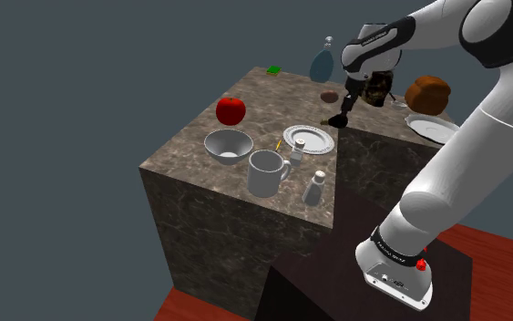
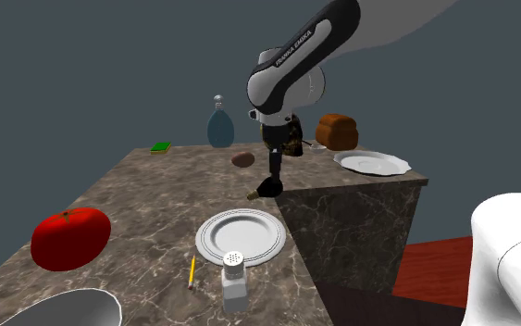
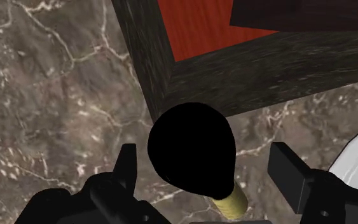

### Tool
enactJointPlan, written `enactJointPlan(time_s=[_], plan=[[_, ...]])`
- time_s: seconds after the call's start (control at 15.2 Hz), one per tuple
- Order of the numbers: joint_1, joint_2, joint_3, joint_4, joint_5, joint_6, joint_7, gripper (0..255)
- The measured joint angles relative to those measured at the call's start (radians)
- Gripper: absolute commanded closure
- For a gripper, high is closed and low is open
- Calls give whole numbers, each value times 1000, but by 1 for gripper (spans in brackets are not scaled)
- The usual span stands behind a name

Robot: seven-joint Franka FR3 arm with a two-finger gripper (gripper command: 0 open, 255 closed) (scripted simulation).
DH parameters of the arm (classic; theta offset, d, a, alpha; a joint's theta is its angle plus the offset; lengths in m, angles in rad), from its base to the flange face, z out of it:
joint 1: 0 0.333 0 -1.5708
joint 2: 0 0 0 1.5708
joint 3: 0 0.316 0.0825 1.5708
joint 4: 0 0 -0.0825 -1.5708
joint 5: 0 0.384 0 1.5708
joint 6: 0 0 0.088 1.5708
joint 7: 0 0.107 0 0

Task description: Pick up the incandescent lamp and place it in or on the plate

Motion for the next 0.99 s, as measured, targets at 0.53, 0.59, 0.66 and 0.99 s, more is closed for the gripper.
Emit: enactJointPlan(time_s=[0.53, 0.59, 0.66, 0.99], plan=[[-3, 85, -1, -21, 11, 66, 9, 0], [-3, 87, -1, -22, 13, 69, 8, 0], [-3, 87, -1, -22, 13, 70, 7, 0], [-4, 88, -1, -23, 13, 72, 7, 255]])
